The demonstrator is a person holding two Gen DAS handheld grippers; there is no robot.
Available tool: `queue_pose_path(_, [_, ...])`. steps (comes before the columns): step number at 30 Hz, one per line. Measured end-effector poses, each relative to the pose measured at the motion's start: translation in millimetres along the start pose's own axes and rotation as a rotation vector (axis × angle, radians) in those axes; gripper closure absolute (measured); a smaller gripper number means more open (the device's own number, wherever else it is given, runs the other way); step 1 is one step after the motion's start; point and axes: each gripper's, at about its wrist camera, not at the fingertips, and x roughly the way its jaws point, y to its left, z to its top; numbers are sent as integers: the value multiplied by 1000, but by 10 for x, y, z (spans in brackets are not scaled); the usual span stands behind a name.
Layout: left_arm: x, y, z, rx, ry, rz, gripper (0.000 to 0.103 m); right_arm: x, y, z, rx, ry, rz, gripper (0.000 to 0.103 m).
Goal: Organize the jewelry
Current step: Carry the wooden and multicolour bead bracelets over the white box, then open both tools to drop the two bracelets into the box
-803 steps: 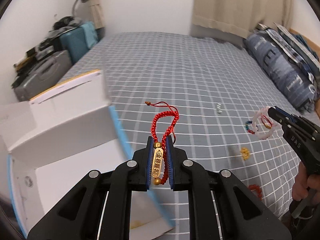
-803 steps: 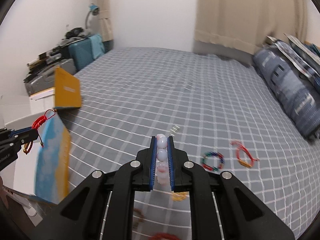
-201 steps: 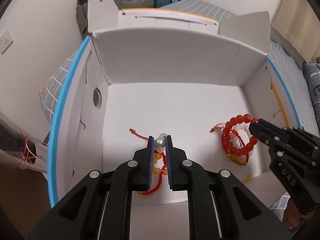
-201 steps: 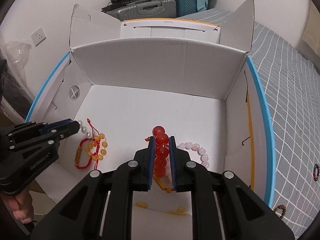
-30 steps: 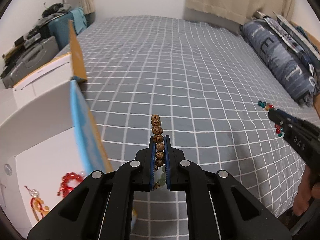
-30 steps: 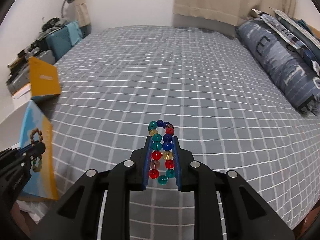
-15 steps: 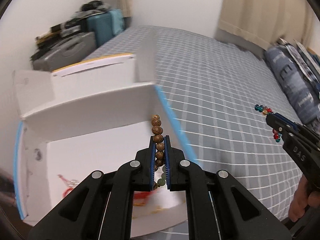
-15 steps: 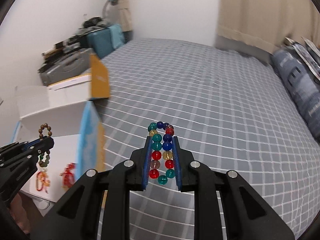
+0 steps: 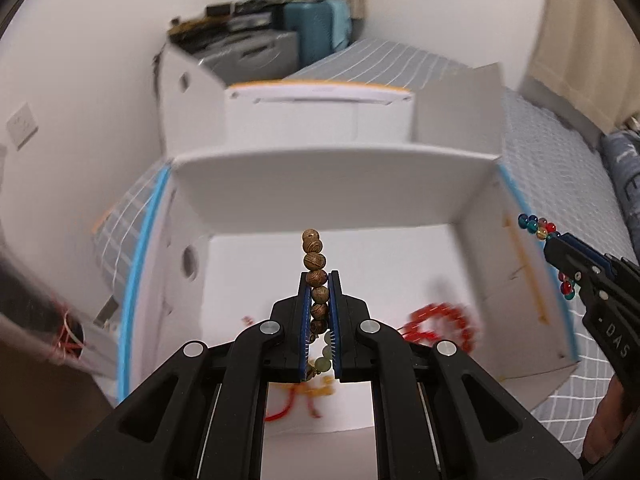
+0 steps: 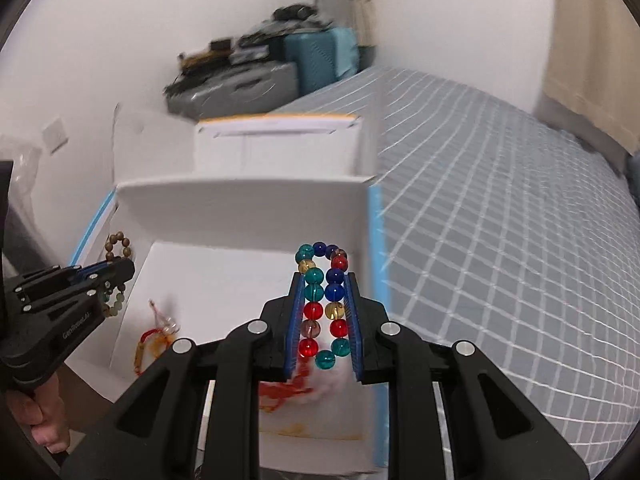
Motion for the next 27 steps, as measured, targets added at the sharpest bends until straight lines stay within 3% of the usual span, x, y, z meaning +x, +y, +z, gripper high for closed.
queue_pose_path(9, [299, 268, -162, -25, 110, 0, 96, 540, 280, -148, -17, 174, 28, 84])
queue_pose_path(20, [452, 301, -191, -26, 146, 11, 93, 712, 277, -186, -14, 229, 13, 84])
queue_pose_path(22, [422, 298, -184, -27, 142, 9, 88, 684, 248, -189, -5, 225, 24, 84])
queue_pose_path(24, [358, 294, -184, -27, 126, 10, 73, 646, 248, -184, -4, 218, 28, 72])
queue_pose_path(26, [275, 284, -193, -22, 103, 19, 64, 541, 246, -168, 1, 183, 39, 48])
queue_pose_path(27, [215, 282, -198, -22, 89, 19, 56, 458, 246, -162, -5, 154, 37, 45])
